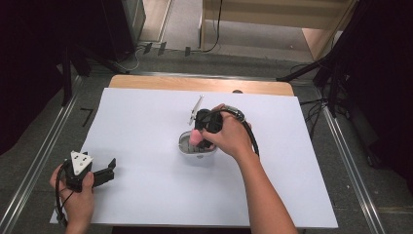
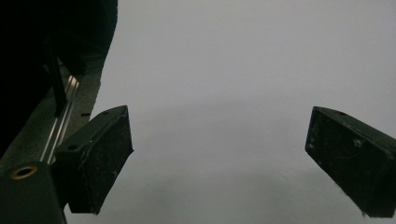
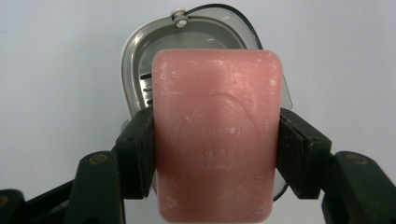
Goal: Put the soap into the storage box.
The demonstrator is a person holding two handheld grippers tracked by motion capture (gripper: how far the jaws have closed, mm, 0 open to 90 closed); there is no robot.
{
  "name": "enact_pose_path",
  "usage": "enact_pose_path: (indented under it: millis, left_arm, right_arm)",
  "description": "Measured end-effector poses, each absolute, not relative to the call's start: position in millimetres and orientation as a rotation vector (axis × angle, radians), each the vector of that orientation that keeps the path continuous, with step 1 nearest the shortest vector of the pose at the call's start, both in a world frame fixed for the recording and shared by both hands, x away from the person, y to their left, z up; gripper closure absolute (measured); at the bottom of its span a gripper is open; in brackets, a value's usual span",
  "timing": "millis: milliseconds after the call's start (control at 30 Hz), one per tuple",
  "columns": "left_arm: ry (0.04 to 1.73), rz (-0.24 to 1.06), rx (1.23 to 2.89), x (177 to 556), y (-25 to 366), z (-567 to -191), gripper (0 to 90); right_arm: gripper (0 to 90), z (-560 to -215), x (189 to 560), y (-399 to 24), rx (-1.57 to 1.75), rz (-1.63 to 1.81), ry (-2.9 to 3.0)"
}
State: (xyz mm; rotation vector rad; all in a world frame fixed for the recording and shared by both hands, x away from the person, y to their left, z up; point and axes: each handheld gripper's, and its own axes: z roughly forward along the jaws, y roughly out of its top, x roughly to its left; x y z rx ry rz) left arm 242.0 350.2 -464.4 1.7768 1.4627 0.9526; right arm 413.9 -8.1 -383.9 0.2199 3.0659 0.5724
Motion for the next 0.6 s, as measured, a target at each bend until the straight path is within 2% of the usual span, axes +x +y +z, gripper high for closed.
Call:
enact_pose_path:
  millis: [433,600]
  left_arm:
    - [1.466,0.952,1.777,242.2,350.2,-464.4,8.0]
    - [1.469,0.948,1.777,242.3,350.5,-464.3,8.0]
  right_arm:
    - [38.8,-389.6,416.0,0.1,0.183,0.561,3.074]
    - [37.6,-382.2,414.8,-5.0,0.191,0.675,3.066]
